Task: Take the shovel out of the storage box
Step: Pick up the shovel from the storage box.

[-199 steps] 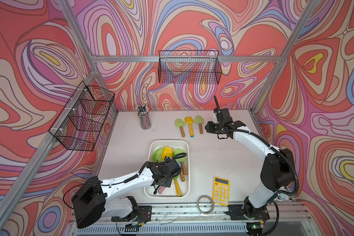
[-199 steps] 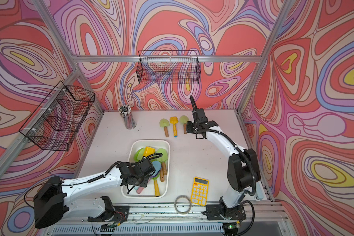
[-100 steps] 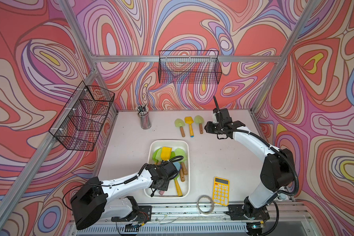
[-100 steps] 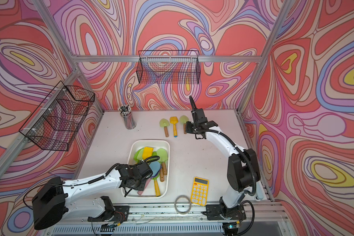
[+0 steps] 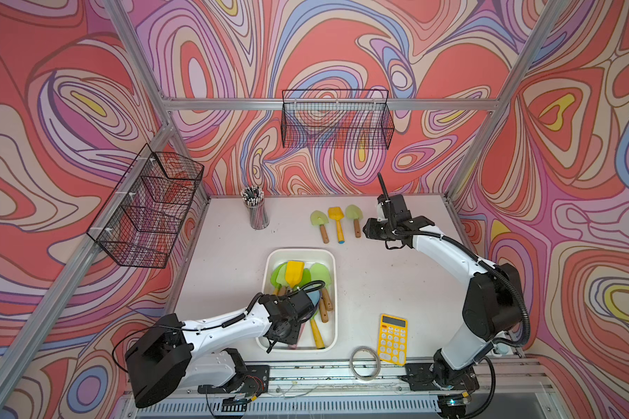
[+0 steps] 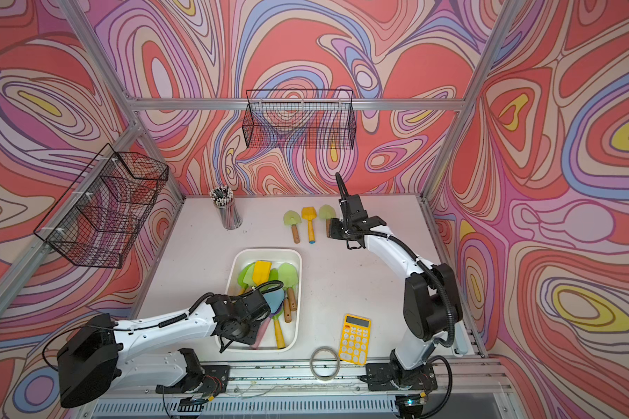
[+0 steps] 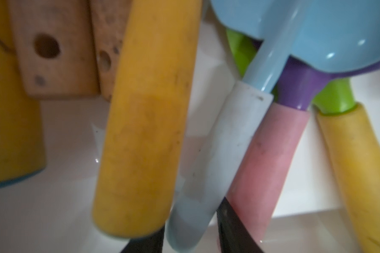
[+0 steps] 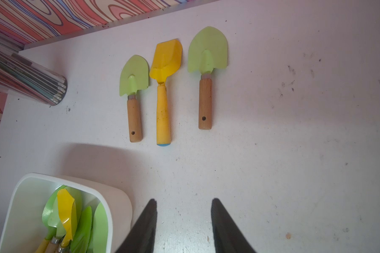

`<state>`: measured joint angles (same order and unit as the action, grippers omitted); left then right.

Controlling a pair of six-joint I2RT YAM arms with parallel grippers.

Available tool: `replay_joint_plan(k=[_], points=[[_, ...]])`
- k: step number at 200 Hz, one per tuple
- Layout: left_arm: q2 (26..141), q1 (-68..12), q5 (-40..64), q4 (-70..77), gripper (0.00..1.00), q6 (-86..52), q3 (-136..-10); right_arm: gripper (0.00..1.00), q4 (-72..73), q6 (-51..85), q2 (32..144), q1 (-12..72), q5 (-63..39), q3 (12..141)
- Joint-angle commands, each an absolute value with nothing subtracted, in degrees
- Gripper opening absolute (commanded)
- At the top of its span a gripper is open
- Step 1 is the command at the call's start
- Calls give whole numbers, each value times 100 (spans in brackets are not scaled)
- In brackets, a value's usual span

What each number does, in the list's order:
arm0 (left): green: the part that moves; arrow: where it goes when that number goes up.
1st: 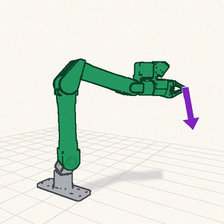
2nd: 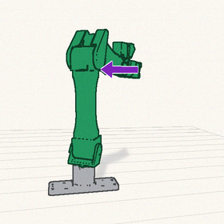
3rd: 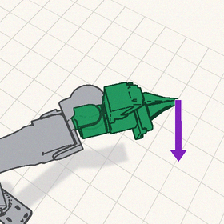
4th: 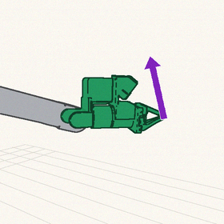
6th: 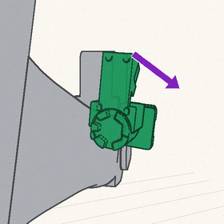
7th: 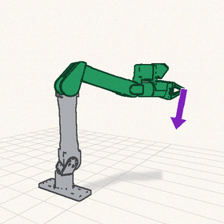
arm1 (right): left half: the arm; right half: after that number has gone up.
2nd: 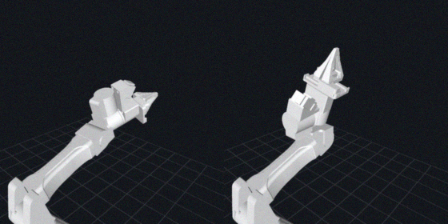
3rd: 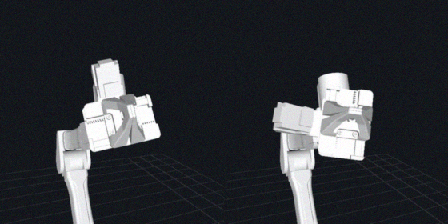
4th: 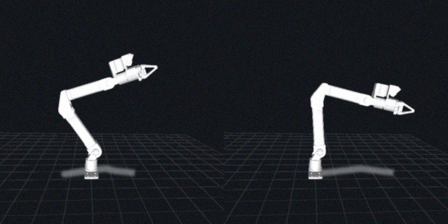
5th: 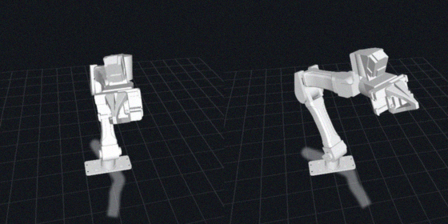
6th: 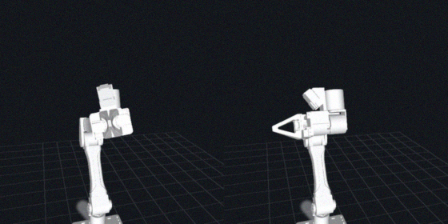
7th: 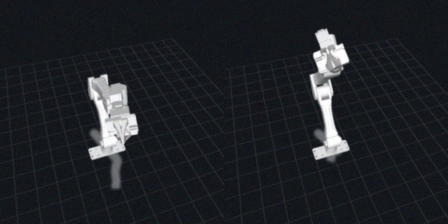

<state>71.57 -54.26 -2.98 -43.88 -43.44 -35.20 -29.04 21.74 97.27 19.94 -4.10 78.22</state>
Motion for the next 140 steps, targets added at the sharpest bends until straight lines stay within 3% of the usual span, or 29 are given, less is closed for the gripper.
replay_joint_plan(k=[1,51,104,140], points=[[7206,-5459,-165,-4515,42,-4487,-3461,43,-2800,2187,9597,2021,-423,7732],[7532,-5513,28,-4210,32,-4363,-3569,43,-2771,2185,9556,2026,-448,7679],[7347,-5511,-201,-4174,4,-4352,-3742,43,-2764,2179,9409,2028,-436,7528],[6995,-5503,-341,-4144,0,-4340,-3897,43,-2777,2194,9227,2034,-453,7414]])
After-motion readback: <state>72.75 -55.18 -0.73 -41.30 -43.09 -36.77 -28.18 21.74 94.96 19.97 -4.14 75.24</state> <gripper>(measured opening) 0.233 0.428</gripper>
